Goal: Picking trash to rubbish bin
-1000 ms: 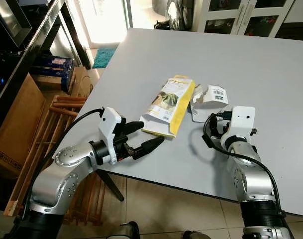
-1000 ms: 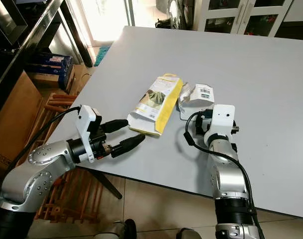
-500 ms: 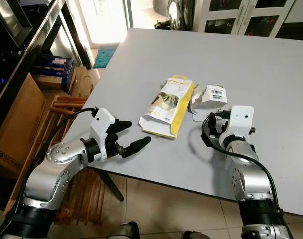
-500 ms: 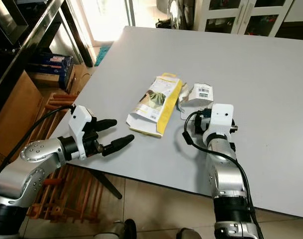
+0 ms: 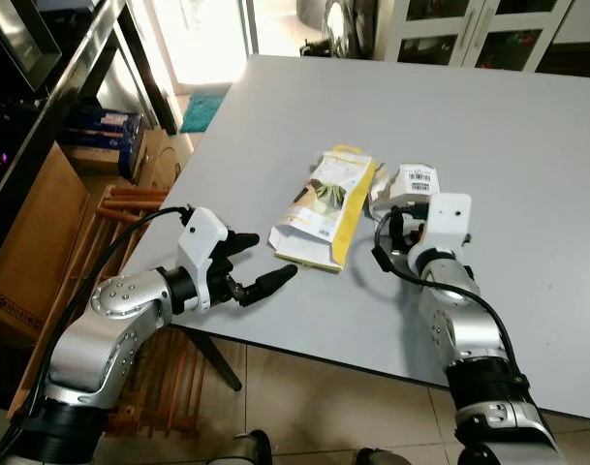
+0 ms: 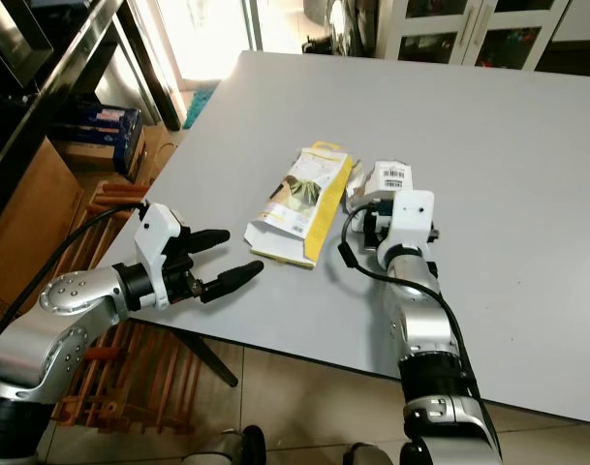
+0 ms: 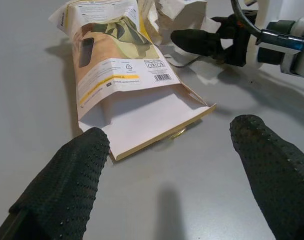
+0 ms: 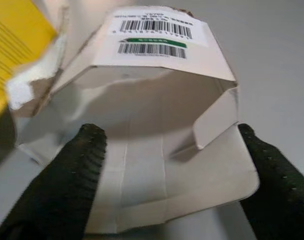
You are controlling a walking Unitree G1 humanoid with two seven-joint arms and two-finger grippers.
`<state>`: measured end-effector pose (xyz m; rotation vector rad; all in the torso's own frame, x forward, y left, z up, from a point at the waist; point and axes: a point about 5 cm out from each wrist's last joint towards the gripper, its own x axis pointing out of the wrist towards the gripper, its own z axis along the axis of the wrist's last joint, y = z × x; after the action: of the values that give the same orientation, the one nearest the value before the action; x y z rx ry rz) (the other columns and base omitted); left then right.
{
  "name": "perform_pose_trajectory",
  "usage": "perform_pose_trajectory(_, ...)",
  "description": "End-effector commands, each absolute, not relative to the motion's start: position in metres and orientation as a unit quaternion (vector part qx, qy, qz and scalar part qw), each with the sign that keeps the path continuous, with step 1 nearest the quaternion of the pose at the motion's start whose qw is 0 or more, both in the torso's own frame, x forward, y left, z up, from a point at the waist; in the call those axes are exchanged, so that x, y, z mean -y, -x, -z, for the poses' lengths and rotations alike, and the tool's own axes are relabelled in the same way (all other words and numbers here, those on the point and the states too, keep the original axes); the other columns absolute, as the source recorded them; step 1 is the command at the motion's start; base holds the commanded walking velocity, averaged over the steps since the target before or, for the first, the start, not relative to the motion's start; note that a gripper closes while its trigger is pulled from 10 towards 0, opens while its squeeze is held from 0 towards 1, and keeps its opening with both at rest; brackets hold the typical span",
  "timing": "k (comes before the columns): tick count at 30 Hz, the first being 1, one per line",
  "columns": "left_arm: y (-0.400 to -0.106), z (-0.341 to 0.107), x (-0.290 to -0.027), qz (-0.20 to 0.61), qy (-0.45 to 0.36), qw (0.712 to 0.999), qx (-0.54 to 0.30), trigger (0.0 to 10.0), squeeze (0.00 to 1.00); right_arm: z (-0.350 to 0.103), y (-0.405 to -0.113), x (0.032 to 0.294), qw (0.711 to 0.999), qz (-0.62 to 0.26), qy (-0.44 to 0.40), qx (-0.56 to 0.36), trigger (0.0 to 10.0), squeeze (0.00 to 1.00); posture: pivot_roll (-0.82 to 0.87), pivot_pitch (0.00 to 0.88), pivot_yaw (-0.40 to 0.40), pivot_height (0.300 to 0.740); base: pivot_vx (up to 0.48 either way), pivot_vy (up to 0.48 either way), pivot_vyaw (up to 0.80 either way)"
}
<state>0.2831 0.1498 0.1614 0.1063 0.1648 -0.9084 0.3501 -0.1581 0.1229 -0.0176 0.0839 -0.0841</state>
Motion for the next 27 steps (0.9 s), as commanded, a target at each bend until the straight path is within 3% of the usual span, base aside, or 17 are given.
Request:
perform_pose_trajectory(1, -0.281, -0.163, -0.151, 0.436, -0.058, 0.894, -0.082, 10.0, 0.0, -0.12, -0.352, 0.154, 0.998, 0.033, -0.006, -0.044, 0.0, 0.0, 0.1, 0.182, 0.077, 0.74, 0.0, 0.0, 0.0)
perform_pose_trajectory(27, -0.278, -0.163, -0.155, 0.434, -0.06, 0.895, -0.087, 10.0, 0.0, -0.107, -0.356, 0.15, 0.998, 0.039, -0.03, -0.037, 0.0, 0.0, 0.12, 0.181, 0.085, 0.74, 0.0, 0.0, 0.0)
